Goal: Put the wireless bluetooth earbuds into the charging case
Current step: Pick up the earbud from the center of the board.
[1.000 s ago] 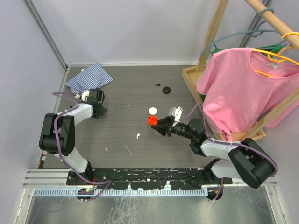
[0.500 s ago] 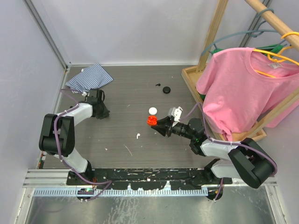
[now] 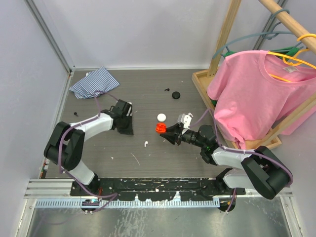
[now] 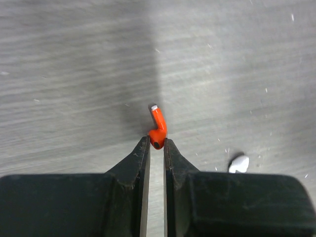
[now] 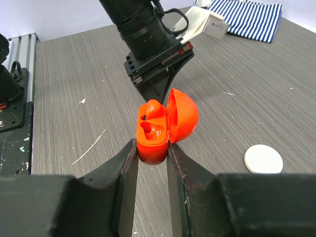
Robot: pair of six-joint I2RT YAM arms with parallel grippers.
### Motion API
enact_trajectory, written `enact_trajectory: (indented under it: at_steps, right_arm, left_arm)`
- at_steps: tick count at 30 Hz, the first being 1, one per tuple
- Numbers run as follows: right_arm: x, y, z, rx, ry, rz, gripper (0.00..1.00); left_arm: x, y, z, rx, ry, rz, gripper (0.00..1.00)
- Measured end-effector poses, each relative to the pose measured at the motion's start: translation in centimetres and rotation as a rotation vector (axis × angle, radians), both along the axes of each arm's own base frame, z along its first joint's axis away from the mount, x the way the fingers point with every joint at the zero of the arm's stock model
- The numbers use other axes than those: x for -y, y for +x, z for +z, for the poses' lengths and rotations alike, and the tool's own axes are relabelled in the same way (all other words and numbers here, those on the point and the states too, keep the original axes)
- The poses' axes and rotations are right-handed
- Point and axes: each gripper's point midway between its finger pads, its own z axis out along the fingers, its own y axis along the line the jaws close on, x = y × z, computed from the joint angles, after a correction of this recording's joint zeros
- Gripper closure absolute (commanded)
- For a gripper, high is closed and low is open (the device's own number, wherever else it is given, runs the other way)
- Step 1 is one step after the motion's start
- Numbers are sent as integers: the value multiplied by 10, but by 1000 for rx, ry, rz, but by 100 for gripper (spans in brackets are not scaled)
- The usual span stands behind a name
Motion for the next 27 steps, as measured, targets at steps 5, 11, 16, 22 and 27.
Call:
enact_trajectory:
  at_steps: [5, 11, 16, 22, 27]
  right_arm:
    - [0, 0, -2, -6, -5, 0, 99]
    - [-1, 1, 0, -5, -5, 0, 99]
    - [-1, 1, 0, -6, -7, 1, 99]
    - [-1, 1, -1, -6, -9, 1, 99]
    - [-1, 1, -1, -8, -11, 3, 99]
  left_arm:
    - [14, -22, -2, -17, 58, -119, 81]
    - [4, -26, 2, 1, 102, -100, 75]
    - [-3, -23, 5, 23, 130, -78, 72]
    - [-9, -21, 5, 33, 163, -59, 70]
    - [-20, -19, 4, 32, 196, -18, 68]
